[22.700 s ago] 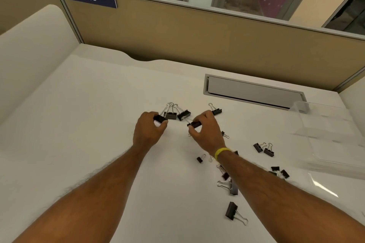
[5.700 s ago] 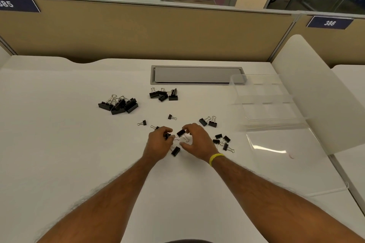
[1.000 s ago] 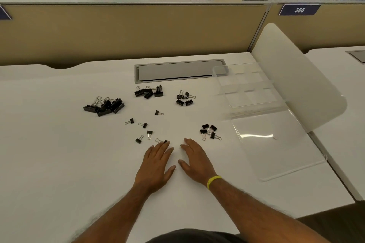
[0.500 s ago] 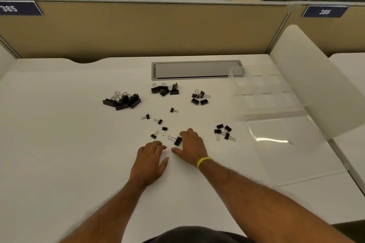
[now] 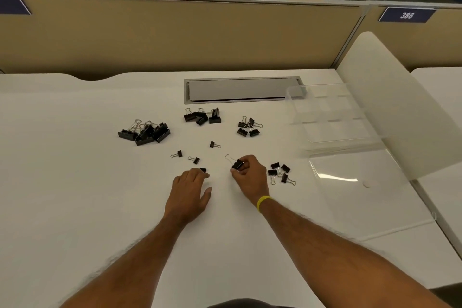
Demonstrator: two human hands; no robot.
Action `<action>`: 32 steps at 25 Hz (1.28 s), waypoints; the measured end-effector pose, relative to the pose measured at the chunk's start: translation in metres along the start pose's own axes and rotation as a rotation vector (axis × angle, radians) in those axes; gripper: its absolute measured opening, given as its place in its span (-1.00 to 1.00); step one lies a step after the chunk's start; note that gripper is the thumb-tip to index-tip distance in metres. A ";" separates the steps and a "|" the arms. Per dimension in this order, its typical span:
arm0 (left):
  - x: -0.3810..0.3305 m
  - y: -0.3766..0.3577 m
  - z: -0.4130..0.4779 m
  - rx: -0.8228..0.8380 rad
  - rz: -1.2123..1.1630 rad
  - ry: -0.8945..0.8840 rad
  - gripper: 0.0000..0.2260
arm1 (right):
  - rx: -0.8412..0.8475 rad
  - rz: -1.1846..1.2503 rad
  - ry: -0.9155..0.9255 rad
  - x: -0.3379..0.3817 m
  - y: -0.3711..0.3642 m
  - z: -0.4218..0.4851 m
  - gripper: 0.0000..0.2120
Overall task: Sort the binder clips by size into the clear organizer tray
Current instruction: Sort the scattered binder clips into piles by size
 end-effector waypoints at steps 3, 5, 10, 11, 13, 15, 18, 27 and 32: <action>-0.003 -0.003 0.013 0.003 -0.012 -0.011 -0.70 | -0.049 0.063 -0.028 -0.002 0.013 0.016 -0.72; -0.004 -0.005 0.022 0.005 -0.012 -0.017 -0.70 | -0.064 0.058 -0.038 -0.006 0.018 0.025 -0.70; -0.010 -0.009 0.048 -0.015 -0.024 -0.031 -0.71 | -0.164 -0.049 0.011 -0.005 0.033 0.046 -0.72; -0.011 -0.009 0.054 -0.014 -0.029 -0.029 -0.71 | -0.186 -0.076 0.024 -0.003 0.036 0.051 -0.72; -0.012 -0.011 0.064 -0.014 -0.043 -0.028 -0.71 | -0.227 -0.118 0.033 0.000 0.041 0.064 -0.70; -0.014 -0.012 0.071 -0.015 -0.046 -0.033 -0.71 | -0.247 -0.155 0.040 0.003 0.043 0.079 -0.69; -0.013 -0.014 0.079 -0.024 -0.044 -0.035 -0.71 | -0.252 -0.195 0.038 0.006 0.044 0.101 -0.69; 0.000 -0.023 0.086 -0.029 -0.051 -0.035 -0.71 | -0.174 -0.296 0.015 -0.001 0.045 0.159 -0.66; -0.001 -0.019 0.088 -0.039 -0.044 -0.035 -0.72 | -0.101 -0.372 0.007 -0.007 0.044 0.165 -0.53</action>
Point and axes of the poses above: each hand's wrist, its own z-axis towards the middle knuckle, its own y-axis out of the back of the hand, x = y × z, the point moved 9 cm from there along z, towards the middle knuckle, and after that the axes turned 2 degrees about -y, right-handed, at the moved point
